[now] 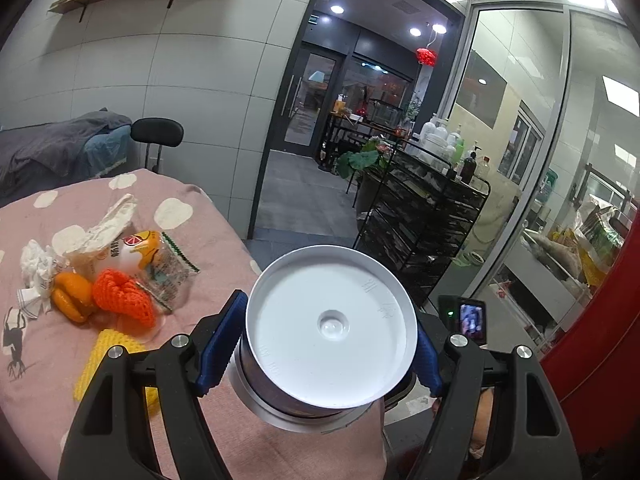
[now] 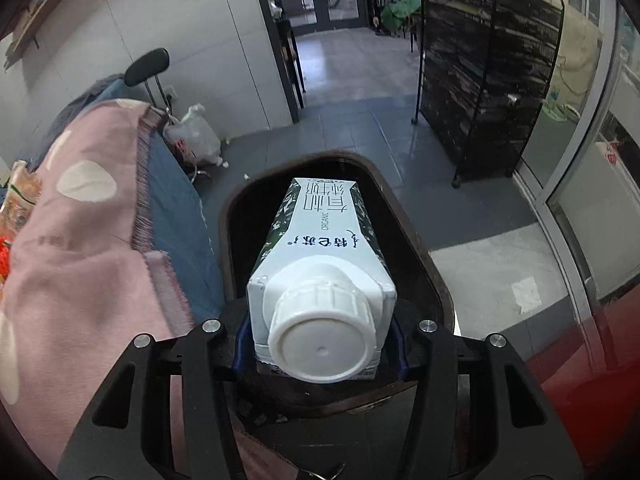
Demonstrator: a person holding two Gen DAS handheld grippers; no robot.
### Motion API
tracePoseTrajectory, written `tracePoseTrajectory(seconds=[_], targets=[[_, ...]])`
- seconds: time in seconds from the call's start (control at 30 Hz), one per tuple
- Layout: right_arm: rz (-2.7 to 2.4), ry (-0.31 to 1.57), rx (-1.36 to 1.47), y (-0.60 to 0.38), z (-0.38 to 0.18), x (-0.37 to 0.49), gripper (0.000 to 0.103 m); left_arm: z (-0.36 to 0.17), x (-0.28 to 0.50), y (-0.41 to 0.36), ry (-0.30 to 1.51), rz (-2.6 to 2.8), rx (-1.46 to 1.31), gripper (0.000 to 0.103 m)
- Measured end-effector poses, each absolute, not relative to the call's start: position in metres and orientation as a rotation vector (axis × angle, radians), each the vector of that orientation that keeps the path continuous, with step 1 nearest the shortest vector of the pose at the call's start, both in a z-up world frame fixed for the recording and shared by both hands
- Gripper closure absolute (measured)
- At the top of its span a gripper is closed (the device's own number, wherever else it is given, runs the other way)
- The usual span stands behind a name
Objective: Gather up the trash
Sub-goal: 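Carry both items over the black bin and open both tools to drop them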
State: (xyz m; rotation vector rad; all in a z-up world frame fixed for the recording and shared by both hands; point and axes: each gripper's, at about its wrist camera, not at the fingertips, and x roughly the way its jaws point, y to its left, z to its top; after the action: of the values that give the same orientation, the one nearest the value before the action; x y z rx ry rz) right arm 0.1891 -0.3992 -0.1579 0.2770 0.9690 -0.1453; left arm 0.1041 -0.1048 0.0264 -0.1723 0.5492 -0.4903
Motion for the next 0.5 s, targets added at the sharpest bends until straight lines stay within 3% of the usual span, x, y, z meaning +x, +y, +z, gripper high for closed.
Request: tracePoseTrajectory(seconds=[0.3, 0.43, 0.5], targets=[[-0.162, 1.122, 0.275, -0.409, -0.218, 0.221, 0.051, 0.019, 0.119, -0.134, 0.597, -0.543, -0.176, 0.031], [-0.177, 1.127, 0.280, -0.409, -0.224, 0.222, 0.031, 0.015, 0.124, -0.150, 0.616, -0.569, -0.161, 0.031], [-0.184, 1.119, 0.288, -0.409, -0.222, 0.217, 0.030, 0.013, 0.128, -0.158, 0.631, -0.586, -0.156, 0.031]])
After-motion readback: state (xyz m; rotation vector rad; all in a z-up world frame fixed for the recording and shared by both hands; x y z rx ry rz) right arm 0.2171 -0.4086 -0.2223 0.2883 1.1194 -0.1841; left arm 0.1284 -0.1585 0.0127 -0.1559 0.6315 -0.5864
